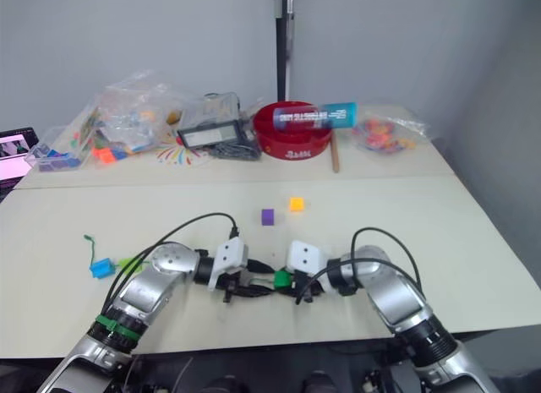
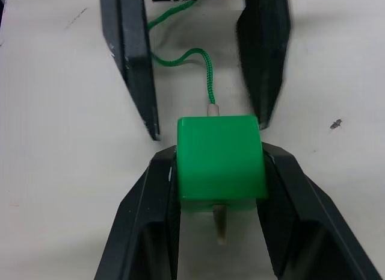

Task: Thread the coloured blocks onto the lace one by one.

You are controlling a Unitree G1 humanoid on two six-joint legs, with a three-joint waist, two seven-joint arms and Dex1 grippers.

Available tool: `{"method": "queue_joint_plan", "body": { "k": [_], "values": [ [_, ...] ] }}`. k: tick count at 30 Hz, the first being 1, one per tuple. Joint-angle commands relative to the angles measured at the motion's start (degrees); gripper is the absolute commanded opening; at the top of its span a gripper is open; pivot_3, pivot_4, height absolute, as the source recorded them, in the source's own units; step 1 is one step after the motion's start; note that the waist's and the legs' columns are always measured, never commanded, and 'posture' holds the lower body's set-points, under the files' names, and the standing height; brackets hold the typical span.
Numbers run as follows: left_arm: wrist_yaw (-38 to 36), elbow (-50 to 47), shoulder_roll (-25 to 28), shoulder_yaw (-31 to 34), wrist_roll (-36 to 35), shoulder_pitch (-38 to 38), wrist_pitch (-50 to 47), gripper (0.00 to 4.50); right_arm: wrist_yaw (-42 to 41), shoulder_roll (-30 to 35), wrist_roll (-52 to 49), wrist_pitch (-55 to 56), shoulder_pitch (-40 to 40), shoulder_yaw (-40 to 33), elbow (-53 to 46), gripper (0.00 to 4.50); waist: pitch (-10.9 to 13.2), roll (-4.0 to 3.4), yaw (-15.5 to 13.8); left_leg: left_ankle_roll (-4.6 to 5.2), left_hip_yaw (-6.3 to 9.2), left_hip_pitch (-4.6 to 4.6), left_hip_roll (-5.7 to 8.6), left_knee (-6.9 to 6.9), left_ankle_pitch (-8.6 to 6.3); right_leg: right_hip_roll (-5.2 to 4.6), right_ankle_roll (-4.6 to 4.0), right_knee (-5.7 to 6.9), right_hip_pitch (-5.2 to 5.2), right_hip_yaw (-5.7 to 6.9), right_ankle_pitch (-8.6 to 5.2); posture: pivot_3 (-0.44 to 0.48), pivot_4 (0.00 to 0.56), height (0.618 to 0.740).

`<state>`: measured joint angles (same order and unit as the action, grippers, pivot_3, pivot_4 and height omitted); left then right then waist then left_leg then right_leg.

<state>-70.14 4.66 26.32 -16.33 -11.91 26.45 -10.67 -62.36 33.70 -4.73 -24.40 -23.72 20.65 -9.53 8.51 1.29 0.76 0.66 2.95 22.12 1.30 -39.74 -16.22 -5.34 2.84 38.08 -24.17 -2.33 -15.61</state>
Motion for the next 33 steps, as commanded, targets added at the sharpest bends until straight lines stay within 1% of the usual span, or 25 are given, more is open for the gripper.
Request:
{"method": "queue_joint_plan", "body": {
  "k": [1,4,7,10,16,20,24,25,29,33],
  "values": [
    [-0.51,-3.7,2.27,2.98,-2.92,-0.49,-2.09,2.65,0.43,0.39,-0.62,-0.02,0.37,-0.73,-1.69,1.21,0.0,0.0,0.01,0.0,0.0,-0.01,0.0,0.01,0.0,0.0,0.0,0.0,0.01,0.0,0.0,0.0,0.15,0.74],
    [-1.2,-3.55,5.15,3.47,-2.62,-2.97,-2.52,2.65,0.4,0.75,-0.7,-0.14,0.52,-0.83,-1.94,1.21,0.0,0.0,0.04,0.01,0.0,-0.03,0.01,0.02,-0.01,-0.01,0.0,0.0,0.02,-0.01,0.0,0.0,0.15,0.74],
    [-0.99,-2.37,6.23,3.41,-1.89,-3.95,-1.51,2.65,0.34,1.04,-0.91,-0.38,0.51,-0.97,-2.22,1.21,0.0,0.0,-0.11,0.01,0.0,-0.02,0.01,0.03,-0.01,-0.01,0.0,0.0,0.0,-0.01,0.0,0.0,0.15,0.74],
    [-0.5,-1.16,5.72,3.02,-1.45,-3.84,-0.8,2.65,0.29,1.56,-1.07,-0.49,0.5,-0.94,-2.47,1.21,0.0,0.0,-0.33,0.01,0.01,0.0,0.04,-0.02,0.0,-0.05,0.01,-0.02,0.04,0.03,0.0,0.0,0.15,0.74],
    [0.78,2.88,2.93,0.4,1.4,-2.72,0.97,2.65,0.04,2.57,-1.44,-1.36,0.69,-0.9,-3.84,1.21,0.0,0.0,-0.3,0.01,0.0,0.0,0.06,-0.02,-0.01,-0.06,0.02,-0.01,0.04,0.02,0.01,0.0,0.15,0.74],
    [0.34,4.03,2.73,-0.66,2.51,-3.01,2.33,1.56,0.11,3.01,-1.64,-1.86,0.85,-0.97,-4.65,1.21,0.0,0.0,-0.23,0.01,0.01,-0.01,0.06,-0.01,-0.01,-0.06,0.02,-0.01,0.04,0.02,0.01,0.0,0.15,0.74],
    [0.5,4.35,2.37,-1.0,3.18,-2.88,3.2,0.23,0.35,3.25,-1.9,-2.22,1.04,-0.91,-5.22,1.21,0.0,0.0,-0.22,0.02,0.01,-0.02,0.06,-0.01,-0.01,-0.06,0.02,-0.01,0.04,0.02,0.01,0.0,0.15,0.74],
    [0.23,4.59,2.51,-1.26,3.6,-2.89,4.01,0.04,0.4,3.27,-1.93,-2.31,1.1,-0.93,-5.33,1.21,0.0,0.0,-0.22,0.02,0.01,-0.01,0.06,-0.01,-0.01,-0.06,0.02,-0.01,0.04,0.01,0.01,0.0,0.15,0.74],
    [0.52,5.28,2.15,-1.49,4.16,-2.61,5.69,0.04,0.47,3.33,-1.92,-2.58,1.3,-0.93,-5.77,1.21,0.0,0.0,-0.26,0.02,0.01,-0.02,0.06,-0.01,-0.01,-0.06,0.02,-0.01,0.05,0.02,0.01,0.0,0.15,0.74],
    [0.9,3.79,0.81,-0.99,2.67,-1.46,4.9,0.04,0.5,3.21,-1.92,-2.64,1.49,-0.6,-6.03,1.21,0.0,0.0,-0.39,0.02,0.01,-0.02,0.06,-0.01,-0.01,-0.07,0.02,-0.01,0.06,0.02,0.01,0.0,0.15,0.74]
  ]
}}
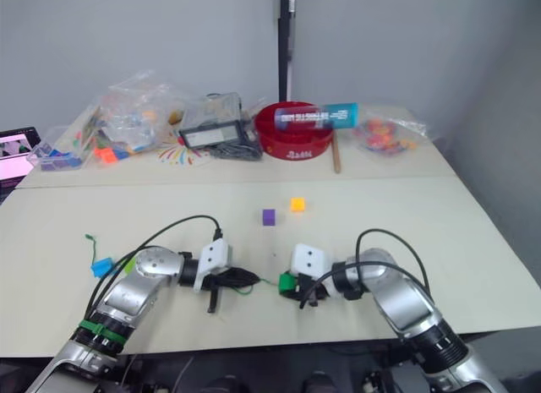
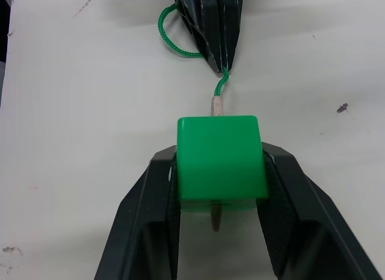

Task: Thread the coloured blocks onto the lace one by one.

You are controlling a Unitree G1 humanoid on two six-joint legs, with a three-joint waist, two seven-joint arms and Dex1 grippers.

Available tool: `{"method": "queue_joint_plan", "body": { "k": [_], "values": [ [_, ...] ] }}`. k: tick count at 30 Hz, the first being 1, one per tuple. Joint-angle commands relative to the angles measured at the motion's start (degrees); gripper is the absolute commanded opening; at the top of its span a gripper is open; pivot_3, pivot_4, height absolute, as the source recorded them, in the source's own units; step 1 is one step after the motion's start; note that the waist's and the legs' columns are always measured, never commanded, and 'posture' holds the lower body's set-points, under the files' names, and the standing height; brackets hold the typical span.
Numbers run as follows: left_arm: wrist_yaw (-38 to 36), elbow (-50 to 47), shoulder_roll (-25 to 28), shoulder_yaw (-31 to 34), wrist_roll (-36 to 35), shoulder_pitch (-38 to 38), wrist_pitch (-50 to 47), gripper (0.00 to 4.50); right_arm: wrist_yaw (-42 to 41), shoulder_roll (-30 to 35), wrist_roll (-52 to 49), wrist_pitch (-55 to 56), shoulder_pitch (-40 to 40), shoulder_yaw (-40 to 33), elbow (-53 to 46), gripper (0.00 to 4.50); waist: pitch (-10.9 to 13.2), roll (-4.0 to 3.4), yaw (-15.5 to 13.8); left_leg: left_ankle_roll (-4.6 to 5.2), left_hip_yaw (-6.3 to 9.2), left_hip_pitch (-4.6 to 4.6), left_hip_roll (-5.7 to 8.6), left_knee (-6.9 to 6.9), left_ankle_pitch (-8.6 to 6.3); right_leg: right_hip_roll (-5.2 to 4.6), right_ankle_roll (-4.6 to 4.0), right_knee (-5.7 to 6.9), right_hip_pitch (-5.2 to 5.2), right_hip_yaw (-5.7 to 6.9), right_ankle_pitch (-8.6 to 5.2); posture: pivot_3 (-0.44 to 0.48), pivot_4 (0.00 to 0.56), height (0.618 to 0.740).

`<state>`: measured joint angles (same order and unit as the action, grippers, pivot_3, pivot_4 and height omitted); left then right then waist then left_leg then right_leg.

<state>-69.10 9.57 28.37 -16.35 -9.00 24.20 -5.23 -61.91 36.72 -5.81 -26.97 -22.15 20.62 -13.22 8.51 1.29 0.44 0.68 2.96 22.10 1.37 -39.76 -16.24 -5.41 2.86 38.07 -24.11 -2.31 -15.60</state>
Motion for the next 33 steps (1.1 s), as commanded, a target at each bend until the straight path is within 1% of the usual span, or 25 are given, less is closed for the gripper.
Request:
{"method": "queue_joint_plan", "body": {
  "k": [1,9,17,23,26,29,30,33],
  "values": [
    [-0.14,-1.4,-1.44,-0.91,-0.42,0.96,-0.7,0.04,0.07,0.14,-0.82,-0.08,-0.04,-0.49,-2.37,1.21,0.0,0.0,-0.09,0.0,0.0,0.01,0.01,-0.01,0.0,0.0,0.0,0.0,0.0,0.0,0.0,0.0,0.15,0.74],
    [-1.26,-1.68,-1.94,-2.47,0.39,2.17,-0.63,0.04,0.19,-0.04,-0.64,-0.1,0.07,-0.06,-2.51,1.21,0.0,0.0,0.16,0.0,0.0,0.02,0.0,-0.01,0.0,0.02,0.0,0.0,-0.02,0.0,0.0,0.0,0.15,0.74],
    [-0.62,-0.56,-4.92,-4.29,1.41,4.98,-0.47,0.04,0.25,-0.11,-0.47,-0.17,0.29,0.54,-2.72,1.21,0.0,0.0,0.22,0.0,0.0,0.03,0.0,-0.01,0.0,0.03,0.0,0.0,-0.03,0.0,0.0,0.0,0.15,0.74],
    [-1.57,-1.49,-4.58,-3.87,0.61,3.95,-2.78,0.04,0.57,-0.29,-0.49,-0.49,0.29,0.64,-2.89,1.21,0.0,0.0,0.23,0.0,0.0,0.02,-0.01,-0.01,0.0,0.03,0.0,0.0,-0.01,-0.01,0.0,0.0,0.15,0.74],
    [-1.77,-2.07,-4.1,-2.77,-0.43,3.49,-4.05,0.85,0.64,-0.39,-0.59,-0.63,0.24,0.72,-2.9,1.21,0.0,0.0,0.26,0.0,0.0,0.01,-0.01,-0.01,0.0,0.04,0.0,0.0,-0.02,-0.01,0.0,0.0,0.15,0.74],
    [-0.56,-3.43,-3.25,-0.9,-1.01,3.1,-3.99,1.94,0.75,-0.64,-0.48,-0.61,0.38,1.21,-2.92,1.21,0.0,0.0,0.27,0.0,0.0,0.01,-0.03,-0.01,0.0,0.05,0.0,0.0,-0.03,-0.01,0.0,0.0,0.15,0.74],
    [-0.4,-3.89,-2.81,-0.4,-1.25,2.92,-4.15,2.18,0.8,-0.74,-0.41,-0.58,0.39,1.4,-2.89,1.21,0.0,0.0,0.27,0.0,0.0,0.02,-0.03,-0.01,0.0,0.05,0.0,0.0,-0.03,-0.01,0.0,0.0,0.15,0.74],
    [-1.18,-5.47,-0.98,1.34,-3.14,2.04,-5.01,3.19,0.89,-1.27,-0.41,-0.78,0.39,2.04,-2.79,1.21,0.0,0.0,0.42,0.0,0.0,0.0,-0.07,0.02,0.0,0.09,0.0,0.0,-0.03,-0.01,0.0,0.0,0.15,0.74]
  ]
}}
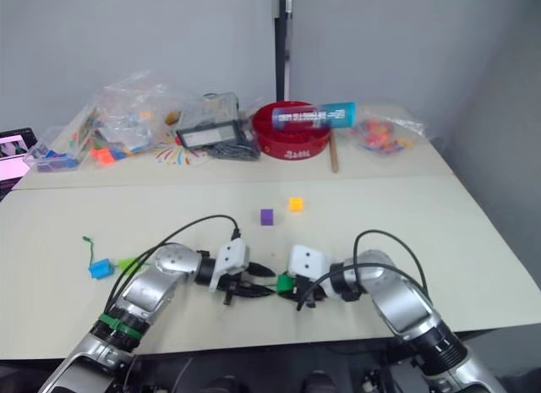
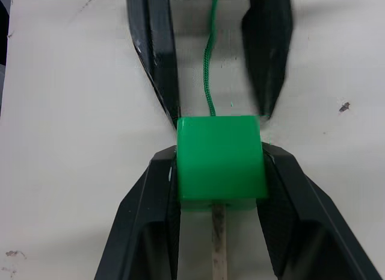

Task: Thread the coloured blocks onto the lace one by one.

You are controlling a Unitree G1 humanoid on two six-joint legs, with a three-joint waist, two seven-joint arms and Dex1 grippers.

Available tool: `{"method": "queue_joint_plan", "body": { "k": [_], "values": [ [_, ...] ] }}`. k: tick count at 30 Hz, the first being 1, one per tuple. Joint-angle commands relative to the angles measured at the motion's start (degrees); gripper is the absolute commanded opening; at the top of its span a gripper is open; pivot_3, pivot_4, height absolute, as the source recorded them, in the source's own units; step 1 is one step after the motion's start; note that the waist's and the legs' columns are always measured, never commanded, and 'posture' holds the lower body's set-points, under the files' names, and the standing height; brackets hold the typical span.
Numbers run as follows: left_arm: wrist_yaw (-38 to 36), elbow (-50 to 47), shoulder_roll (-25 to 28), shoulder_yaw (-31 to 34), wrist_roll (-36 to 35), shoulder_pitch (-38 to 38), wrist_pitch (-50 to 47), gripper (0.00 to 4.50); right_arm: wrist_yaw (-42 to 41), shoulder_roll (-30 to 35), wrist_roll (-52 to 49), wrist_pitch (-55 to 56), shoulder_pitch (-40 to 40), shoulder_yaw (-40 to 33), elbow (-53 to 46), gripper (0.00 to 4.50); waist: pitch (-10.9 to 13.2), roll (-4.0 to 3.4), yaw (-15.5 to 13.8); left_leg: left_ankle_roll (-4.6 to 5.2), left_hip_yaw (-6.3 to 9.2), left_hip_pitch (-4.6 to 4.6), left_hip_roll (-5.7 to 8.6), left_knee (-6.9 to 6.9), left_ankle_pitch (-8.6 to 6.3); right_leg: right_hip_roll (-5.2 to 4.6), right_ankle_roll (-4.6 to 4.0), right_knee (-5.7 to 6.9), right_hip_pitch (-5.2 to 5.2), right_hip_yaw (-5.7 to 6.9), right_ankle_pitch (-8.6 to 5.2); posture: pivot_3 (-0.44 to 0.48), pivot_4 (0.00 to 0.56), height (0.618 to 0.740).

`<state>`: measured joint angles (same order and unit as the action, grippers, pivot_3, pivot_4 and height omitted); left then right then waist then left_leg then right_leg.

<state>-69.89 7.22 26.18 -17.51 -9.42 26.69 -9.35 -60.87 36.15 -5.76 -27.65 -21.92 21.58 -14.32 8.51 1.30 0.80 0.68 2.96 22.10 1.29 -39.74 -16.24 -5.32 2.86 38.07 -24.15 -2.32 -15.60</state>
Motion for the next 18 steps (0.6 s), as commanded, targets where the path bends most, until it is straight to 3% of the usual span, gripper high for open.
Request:
{"method": "queue_joint_plan", "body": {
  "k": [1,3,5,11,18],
  "values": [
    [-0.99,-4.3,2.31,3.44,-3.72,-1.15,-1.59,3.49,-0.26,-0.83,-0.57,-0.84,0.25,1.48,-1.76,1.21,0.0,0.0,0.2,0.0,0.0,0.0,-0.01,0.01,0.0,0.01,0.0,0.0,0.0,0.0,0.0,0.0,0.15,0.74],
    [-1.68,-6.14,3.82,4.33,-4.91,-2.23,-2.62,3.49,-0.36,-1.06,-0.85,-1.78,0.37,1.71,-1.86,1.21,0.0,0.0,0.31,0.02,0.0,-0.02,-0.04,0.02,-0.01,0.03,0.0,0.01,-0.01,-0.01,0.0,0.0,0.15,0.74],
    [-1.67,-6.93,4.24,4.14,-5.16,-2.82,-3.12,3.52,-0.83,-1.02,-1.35,-2.0,0.2,1.3,-2.03,2.28,0.0,0.0,0.18,0.03,0.0,-0.04,-0.06,0.03,-0.02,0.04,0.0,0.01,0.0,-0.01,0.0,0.0,0.15,0.74],
    [-0.39,-6.06,2.1,1.54,-3.76,-2.37,-2.42,3.52,-2.4,0.69,-2.71,-2.09,-0.49,-1.22,-3.05,4.29,0.0,0.0,-0.49,0.03,0.0,0.03,0.06,-0.04,-0.01,-0.1,0.01,-0.01,0.03,0.0,0.01,0.0,0.15,0.74],
    [0.76,-2.1,-2.25,-1.88,-1.33,0.2,0.05,3.52,-3.87,6.03,-7.14,-2.81,2.94,-6.78,-5.63,4.43,0.0,0.0,-0.73,0.03,-0.01,0.06,0.09,-0.06,-0.02,-0.09,0.02,-0.05,0.03,0.01,0.01,0.0,0.15,0.74]
  ]
}}
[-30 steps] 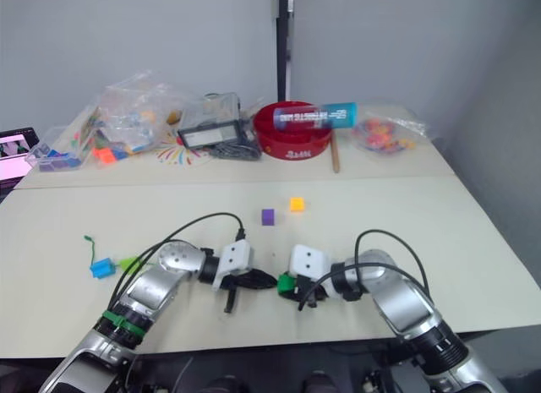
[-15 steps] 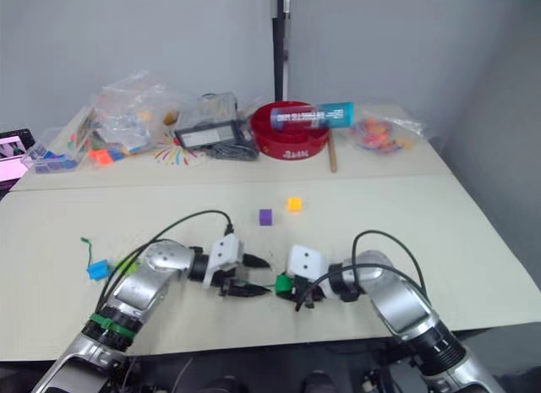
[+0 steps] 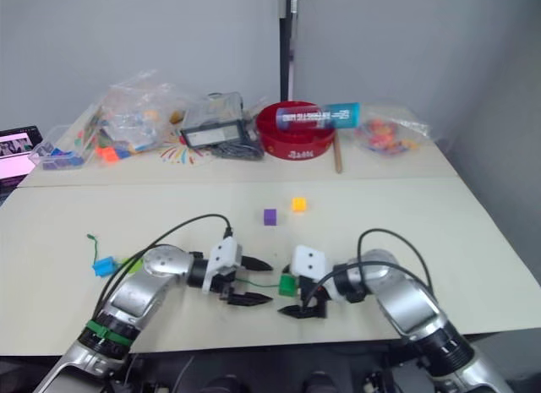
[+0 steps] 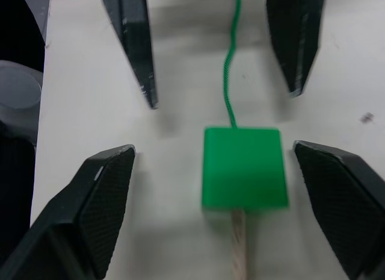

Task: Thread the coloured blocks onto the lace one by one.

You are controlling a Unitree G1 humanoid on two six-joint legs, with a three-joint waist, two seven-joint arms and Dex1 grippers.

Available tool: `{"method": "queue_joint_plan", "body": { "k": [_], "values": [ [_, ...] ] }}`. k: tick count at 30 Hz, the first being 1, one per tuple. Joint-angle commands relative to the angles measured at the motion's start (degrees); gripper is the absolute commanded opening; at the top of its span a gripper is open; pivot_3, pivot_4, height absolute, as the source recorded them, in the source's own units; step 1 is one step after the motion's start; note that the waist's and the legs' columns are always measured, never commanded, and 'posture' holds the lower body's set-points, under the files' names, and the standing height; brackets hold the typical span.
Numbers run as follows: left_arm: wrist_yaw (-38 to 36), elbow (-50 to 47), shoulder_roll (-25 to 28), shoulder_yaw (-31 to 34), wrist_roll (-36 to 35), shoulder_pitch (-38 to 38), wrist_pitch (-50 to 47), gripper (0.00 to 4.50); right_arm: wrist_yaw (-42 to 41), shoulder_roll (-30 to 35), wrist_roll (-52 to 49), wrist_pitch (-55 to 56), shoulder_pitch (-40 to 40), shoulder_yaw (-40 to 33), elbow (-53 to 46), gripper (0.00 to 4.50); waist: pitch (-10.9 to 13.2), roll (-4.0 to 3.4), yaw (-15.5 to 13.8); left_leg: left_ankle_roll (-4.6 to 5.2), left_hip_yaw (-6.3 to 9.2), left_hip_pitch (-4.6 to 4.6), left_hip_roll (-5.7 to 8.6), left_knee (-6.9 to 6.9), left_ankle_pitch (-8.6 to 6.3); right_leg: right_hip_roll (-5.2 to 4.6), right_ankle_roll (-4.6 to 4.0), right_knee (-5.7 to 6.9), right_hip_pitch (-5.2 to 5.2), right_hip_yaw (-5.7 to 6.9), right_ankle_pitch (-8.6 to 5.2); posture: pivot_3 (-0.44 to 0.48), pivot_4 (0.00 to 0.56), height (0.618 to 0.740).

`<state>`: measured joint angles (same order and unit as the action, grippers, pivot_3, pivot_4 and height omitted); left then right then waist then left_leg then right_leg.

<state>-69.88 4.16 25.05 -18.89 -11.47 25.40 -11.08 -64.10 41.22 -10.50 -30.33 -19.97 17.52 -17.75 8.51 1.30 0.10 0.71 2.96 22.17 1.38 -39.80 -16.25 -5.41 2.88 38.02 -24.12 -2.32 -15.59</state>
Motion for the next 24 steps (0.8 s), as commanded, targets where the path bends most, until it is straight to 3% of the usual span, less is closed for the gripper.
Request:
{"method": "queue_joint_plan", "body": {
  "k": [1,17,18,24],
  "values": [
    [1.45,2.54,-2.18,-1.0,1.56,2.28,2.58,3.52,-0.4,1.58,-2.41,0.72,2.05,-3.63,-1.49,4.43,0.0,0.01,-0.01,0.0,0.0,0.0,0.0,0.0,0.0,0.0,0.0,0.01,0.0,0.0,0.0,0.0,0.15,0.74],
    [0.29,10.77,-8.08,-3.39,3.32,5.38,7.14,3.52,1.53,2.18,-1.99,5.31,4.94,-4.49,1.22,4.43,0.01,0.02,0.09,0.0,-0.02,0.01,0.0,-0.03,0.0,0.02,0.01,0.01,0.0,-0.02,0.0,0.0,0.15,0.74],
    [0.0,10.88,-8.03,-3.33,3.23,5.37,7.22,2.95,1.59,2.21,-2.05,5.23,4.95,-4.51,1.07,4.5,0.01,0.02,0.1,0.0,-0.02,0.01,0.0,-0.03,0.0,0.02,0.01,0.01,0.0,-0.02,0.0,0.0,0.15,0.74],
    [-1.34,10.48,-7.14,-2.7,2.7,5.13,7.75,1.2,1.62,2.51,-2.45,4.91,4.91,-4.85,0.8,4.5,0.01,0.02,0.13,0.0,-0.02,0.0,-0.01,-0.02,0.0,0.03,0.01,0.01,0.0,-0.02,0.0,0.0,0.15,0.74]
  ]
}}
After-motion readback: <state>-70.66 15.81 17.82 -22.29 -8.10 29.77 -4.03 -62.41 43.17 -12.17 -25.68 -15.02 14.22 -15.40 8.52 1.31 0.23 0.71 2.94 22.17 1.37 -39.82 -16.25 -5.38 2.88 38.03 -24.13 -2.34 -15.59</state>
